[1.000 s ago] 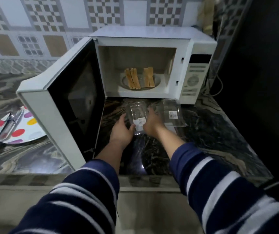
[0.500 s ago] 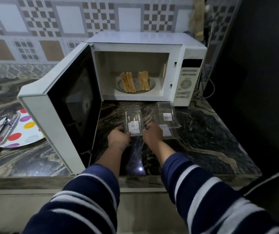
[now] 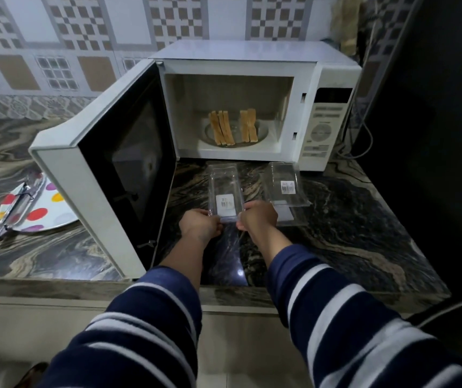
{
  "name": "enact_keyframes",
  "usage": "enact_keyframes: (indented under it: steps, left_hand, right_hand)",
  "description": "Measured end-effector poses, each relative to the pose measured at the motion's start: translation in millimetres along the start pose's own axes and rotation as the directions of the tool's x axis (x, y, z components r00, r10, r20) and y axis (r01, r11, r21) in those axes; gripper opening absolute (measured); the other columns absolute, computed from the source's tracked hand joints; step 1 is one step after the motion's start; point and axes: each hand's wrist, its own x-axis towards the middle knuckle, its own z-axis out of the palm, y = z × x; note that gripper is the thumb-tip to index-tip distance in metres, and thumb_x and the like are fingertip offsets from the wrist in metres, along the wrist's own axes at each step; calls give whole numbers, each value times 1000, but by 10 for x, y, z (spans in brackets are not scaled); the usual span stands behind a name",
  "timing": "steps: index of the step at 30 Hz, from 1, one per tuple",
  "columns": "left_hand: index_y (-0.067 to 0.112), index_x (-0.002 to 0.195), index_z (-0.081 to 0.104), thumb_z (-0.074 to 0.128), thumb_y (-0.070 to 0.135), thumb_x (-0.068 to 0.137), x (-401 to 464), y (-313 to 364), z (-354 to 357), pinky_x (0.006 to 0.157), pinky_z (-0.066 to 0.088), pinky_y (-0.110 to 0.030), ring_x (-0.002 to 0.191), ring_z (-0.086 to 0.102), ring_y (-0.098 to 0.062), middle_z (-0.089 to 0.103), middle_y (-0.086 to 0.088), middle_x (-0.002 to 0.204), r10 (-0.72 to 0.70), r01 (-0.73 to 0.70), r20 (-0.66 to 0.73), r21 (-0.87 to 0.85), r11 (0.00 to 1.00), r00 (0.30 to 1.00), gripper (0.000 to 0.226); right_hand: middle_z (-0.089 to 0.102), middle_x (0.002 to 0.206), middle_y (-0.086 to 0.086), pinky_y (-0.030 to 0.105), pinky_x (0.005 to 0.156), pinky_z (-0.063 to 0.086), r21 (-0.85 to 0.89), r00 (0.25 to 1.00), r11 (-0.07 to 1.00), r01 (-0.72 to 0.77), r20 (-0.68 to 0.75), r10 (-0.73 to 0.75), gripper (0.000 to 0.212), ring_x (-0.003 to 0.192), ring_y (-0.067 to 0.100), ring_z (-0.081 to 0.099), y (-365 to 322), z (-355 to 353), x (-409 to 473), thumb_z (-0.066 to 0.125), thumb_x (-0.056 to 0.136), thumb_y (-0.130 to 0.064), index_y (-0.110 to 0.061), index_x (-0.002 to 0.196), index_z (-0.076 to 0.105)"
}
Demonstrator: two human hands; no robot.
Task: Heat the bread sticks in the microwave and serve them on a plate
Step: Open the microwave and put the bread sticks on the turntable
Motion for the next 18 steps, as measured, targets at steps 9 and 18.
enact_keyframes:
  steps: [9,18]
  left_hand:
    - [6,123,55,55,50,88,-257,261,-73,92,46,-39,113,55,-37,46,-16,132,320,-216,-49,642,736,946,57]
    - [19,94,60,56,30,92,-579,632,518,84,42,-26,102,60,-26,67,-9,112,399,-455,219,442,773,890,12]
  right_hand:
    - [64,112,18,42,88,55,-269,987,953,140,-34,-155,26,102,34,64,-213,-238,-290,51,90,-6,-2,113,62]
    - [63,116,4,27,77,46,-413,872,885,216,-325,-365,20,102,26,60,-225,-1102,-210,52,90,-13,-24,103,63]
